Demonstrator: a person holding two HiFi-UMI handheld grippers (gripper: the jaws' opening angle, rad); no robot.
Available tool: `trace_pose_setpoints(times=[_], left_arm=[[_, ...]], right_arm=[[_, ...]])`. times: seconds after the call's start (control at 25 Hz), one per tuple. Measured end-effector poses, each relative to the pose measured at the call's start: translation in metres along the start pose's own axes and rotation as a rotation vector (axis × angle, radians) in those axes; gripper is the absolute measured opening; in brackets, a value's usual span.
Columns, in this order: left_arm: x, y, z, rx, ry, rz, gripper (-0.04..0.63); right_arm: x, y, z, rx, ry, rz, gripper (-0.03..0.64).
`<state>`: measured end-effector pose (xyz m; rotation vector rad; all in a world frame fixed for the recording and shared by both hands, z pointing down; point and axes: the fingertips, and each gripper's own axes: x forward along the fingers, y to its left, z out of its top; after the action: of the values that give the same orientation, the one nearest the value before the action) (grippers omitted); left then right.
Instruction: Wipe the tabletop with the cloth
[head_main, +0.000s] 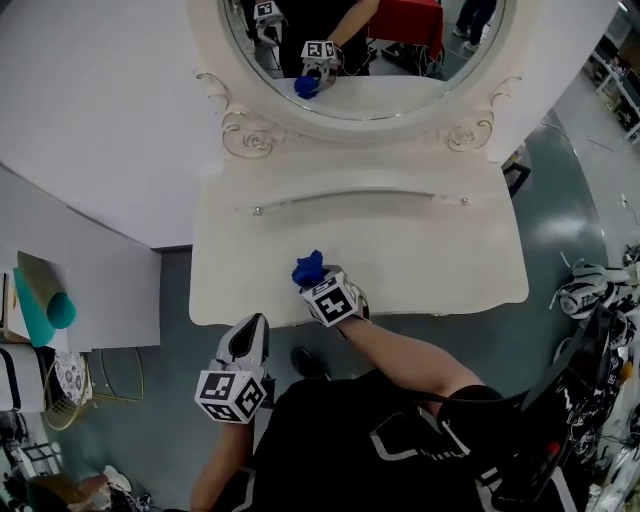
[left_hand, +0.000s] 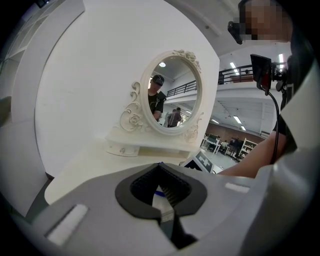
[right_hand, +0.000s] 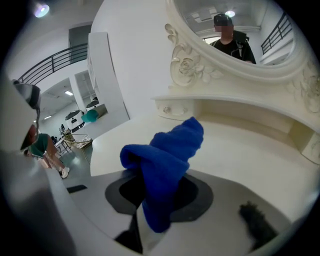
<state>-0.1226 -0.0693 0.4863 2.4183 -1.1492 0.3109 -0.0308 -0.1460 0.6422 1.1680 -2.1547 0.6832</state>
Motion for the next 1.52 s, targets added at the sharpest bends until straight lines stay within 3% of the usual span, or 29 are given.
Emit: trace_pose_setpoints(times=[0.44,0.96,1.52], left_arm=[[0.055,-0.068,0.009,0.065,0.035,-0.138,0.009],[0.11,-0.142,0.008,0.114,0.071,-0.246,0.009],[0.155,-0.227,0.0,0.163,0.095,-0.385,0.009]], right_arm=[[-0.061,-0.083,-0.044,0.027,0.003,-0.104,0.124],[-0.126,-0.153,-0.093,0.144,0.005,-0.182,0.124],[-0.207,-0.232,-0.155,0.293,-0.053,-0.339,0.124]])
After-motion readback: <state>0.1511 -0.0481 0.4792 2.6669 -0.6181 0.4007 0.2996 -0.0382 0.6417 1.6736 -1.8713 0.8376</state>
